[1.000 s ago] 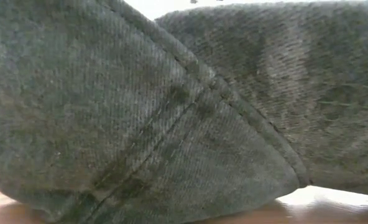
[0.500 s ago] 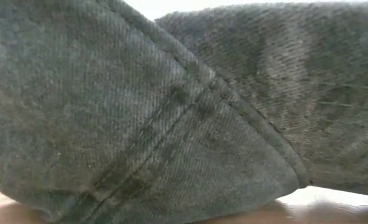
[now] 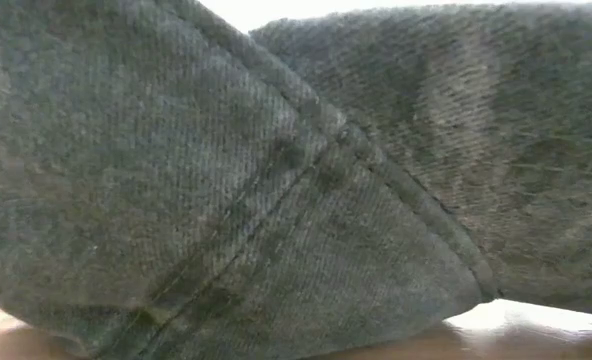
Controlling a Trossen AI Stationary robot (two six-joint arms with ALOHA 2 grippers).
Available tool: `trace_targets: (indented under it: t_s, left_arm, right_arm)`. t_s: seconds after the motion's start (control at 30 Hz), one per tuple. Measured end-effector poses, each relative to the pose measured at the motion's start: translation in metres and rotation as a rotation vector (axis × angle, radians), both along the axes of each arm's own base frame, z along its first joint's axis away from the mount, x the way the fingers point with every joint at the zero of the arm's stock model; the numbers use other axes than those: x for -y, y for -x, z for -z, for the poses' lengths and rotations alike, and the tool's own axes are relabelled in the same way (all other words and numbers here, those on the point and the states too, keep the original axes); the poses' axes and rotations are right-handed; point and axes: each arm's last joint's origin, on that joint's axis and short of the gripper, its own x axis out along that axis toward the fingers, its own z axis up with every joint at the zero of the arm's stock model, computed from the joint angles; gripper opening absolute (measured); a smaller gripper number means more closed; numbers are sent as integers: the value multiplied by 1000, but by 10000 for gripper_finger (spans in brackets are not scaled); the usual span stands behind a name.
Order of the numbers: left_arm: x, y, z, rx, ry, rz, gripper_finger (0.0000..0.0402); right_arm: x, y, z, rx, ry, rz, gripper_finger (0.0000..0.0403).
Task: Pick & Place hat
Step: Put the top brown cap into the right transparent bin
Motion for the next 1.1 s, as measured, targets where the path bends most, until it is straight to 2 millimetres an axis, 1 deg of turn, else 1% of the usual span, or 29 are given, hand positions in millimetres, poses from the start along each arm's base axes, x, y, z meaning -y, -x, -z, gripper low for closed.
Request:
trace_targets:
  t_s: [0.2,0.37,0.47,0.6,0.9,1.0,1.1]
  left_arm:
    - [0,0,0,0,0,0,0]
    - [0,0,0,0,0,0,0]
    - [0,0,0,0,0,0,0]
    - [0,0,0,0,0,0,0]
    - [0,0,0,0,0,0,0]
    - [0,0,0,0,0,0,0]
    - [0,0,0,0,0,0,0]
  right_arm:
    - [-8,27,16,-1,-25,92,13]
    - [-9,37,37,-56,-56,147,13]
    - [-10,38,48,-101,-63,147,13]
    - [-10,37,57,-128,-60,153,13]
    - [-10,33,60,-110,-61,145,15]
    - [-10,30,62,-123,-45,142,35]
    - [-10,26,66,-142,-30,124,71]
